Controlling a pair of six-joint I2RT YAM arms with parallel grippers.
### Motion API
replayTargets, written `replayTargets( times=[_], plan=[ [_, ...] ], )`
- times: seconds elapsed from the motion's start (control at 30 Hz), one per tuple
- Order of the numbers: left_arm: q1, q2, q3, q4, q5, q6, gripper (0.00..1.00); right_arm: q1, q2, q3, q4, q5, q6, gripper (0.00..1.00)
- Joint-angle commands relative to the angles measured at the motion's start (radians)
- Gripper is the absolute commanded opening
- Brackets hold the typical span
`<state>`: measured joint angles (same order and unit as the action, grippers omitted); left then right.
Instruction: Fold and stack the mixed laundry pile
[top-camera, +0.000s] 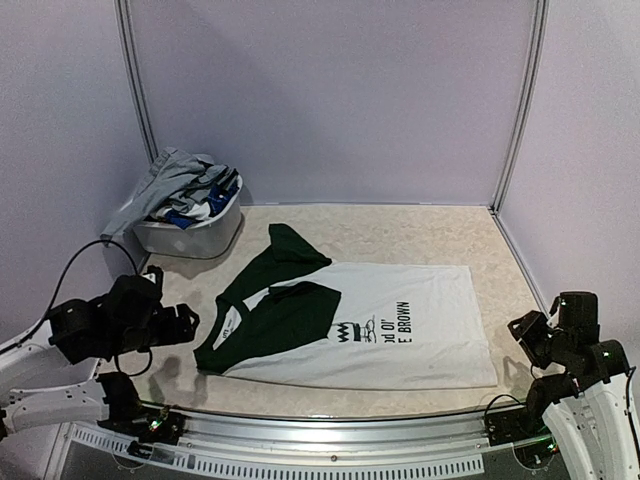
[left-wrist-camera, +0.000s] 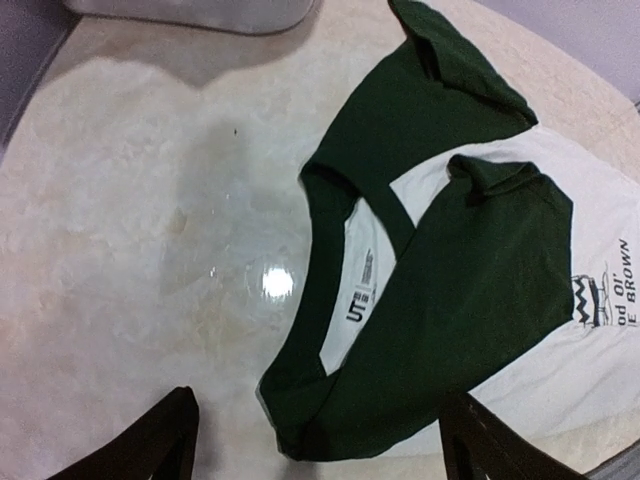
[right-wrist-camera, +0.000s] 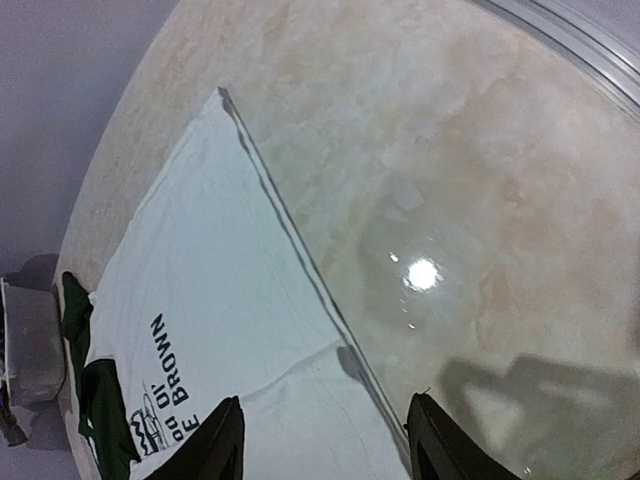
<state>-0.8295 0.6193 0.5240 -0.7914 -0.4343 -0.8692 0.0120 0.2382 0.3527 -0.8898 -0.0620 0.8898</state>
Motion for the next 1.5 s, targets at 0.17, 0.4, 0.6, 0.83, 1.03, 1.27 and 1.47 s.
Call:
replayTargets(
  times=[0.17,0.4,0.6,0.83,1.03,1.27,1.47],
  plan=[
    [0.052,0.543,0.330,0.190,-0.121,0.306,0.85,0.004,0.473,0.123,0.468,-0.216,-0.180,0.63],
    [0.175,0.772,0.548,0.317,0.064,0.462,0.92,0.068,0.728,0.274,0.584,-0.228,-0.281,0.74],
    [0.290,1.018,0.782,0.298,0.227,0.462,0.86,0.093,0.923,0.394,0.586,-0.220,-0.333,0.74],
    [0.363,1.320,1.037,0.274,0.382,0.415,0.81,0.111,1.075,0.449,0.636,-0.225,-0.341,0.75],
    [0.403,1.527,1.240,0.247,0.458,0.377,0.78,0.114,1.148,0.459,0.670,-0.236,-0.347,0.75],
    [0.429,1.706,1.399,0.197,0.516,0.336,0.69,0.114,1.212,0.472,0.690,-0.246,-0.353,0.75],
    [0.430,1.716,1.356,0.206,0.515,0.320,0.64,0.114,1.252,0.492,0.691,-0.245,-0.358,0.75]
  ],
)
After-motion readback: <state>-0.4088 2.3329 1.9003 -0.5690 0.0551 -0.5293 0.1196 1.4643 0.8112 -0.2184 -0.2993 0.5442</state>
